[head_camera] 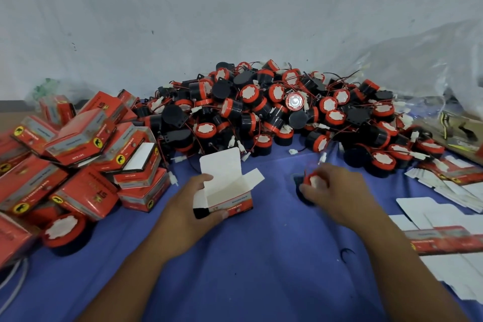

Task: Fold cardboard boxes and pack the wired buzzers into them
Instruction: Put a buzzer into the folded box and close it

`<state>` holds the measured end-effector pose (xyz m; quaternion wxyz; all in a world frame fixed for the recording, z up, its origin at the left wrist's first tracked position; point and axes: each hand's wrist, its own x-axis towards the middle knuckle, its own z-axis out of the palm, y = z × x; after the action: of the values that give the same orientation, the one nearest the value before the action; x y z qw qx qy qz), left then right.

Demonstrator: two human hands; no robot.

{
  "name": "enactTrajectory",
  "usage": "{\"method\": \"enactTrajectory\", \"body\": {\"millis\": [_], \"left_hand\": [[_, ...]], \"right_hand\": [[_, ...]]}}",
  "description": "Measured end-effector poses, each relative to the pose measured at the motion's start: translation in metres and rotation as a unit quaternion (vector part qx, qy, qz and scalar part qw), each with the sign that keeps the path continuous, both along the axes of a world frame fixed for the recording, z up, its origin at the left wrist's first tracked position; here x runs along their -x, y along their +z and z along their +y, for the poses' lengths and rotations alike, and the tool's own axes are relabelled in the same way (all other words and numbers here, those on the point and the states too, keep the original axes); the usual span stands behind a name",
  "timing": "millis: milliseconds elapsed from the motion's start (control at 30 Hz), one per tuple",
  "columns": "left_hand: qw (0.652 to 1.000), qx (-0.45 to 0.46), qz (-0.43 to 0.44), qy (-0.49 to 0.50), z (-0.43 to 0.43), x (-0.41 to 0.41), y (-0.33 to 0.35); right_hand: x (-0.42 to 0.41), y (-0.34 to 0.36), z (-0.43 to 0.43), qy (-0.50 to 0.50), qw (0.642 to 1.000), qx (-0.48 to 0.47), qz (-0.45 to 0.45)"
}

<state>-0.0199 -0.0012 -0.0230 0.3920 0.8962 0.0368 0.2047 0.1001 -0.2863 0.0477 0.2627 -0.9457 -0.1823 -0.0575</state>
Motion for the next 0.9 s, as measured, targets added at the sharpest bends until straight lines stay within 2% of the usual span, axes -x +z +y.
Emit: {"method": "enactTrajectory", "body": {"millis": [67, 100, 200, 333, 533, 667, 833, 900], "left_hand": [[1.0, 0.004, 0.006, -0.019, -0.003, 0.0, 0.002], [1.0, 0.006, 0.011, -0.028, -0.005, 0.0, 0.003], [0.997, 0.016, 0.032, -0.07, -0.012, 0.002, 0.007], [0.993, 0.026, 0.019, -0.111, -0.024, 0.001, 0.01], [0.993, 0.01, 0.021, -0.113, -0.029, 0.004, 0.011], [0.993, 0.071, -0.008, -0.096, -0.031, 0.003, 0.016], [0.997, 0.04, -0.009, -0.069, -0.034, 0.001, 0.019], [0.996, 0.042, 0.004, -0.076, -0.037, 0.001, 0.021]], "right_hand": [[0.004, 0.005, 0.002, 0.055, 0.987, -0.135, -0.061], [0.007, 0.006, 0.005, 0.099, 0.977, -0.172, -0.083], [0.02, 0.002, 0.019, 0.242, 0.948, -0.145, -0.15], [0.03, -0.008, 0.033, 0.351, 0.926, -0.098, -0.102], [0.036, -0.009, 0.039, 0.383, 0.919, -0.021, -0.091], [0.039, -0.015, 0.046, 0.36, 0.928, 0.051, -0.081], [0.041, -0.018, 0.051, 0.331, 0.94, 0.021, -0.08], [0.044, -0.018, 0.054, 0.304, 0.947, 0.006, -0.106]]}}
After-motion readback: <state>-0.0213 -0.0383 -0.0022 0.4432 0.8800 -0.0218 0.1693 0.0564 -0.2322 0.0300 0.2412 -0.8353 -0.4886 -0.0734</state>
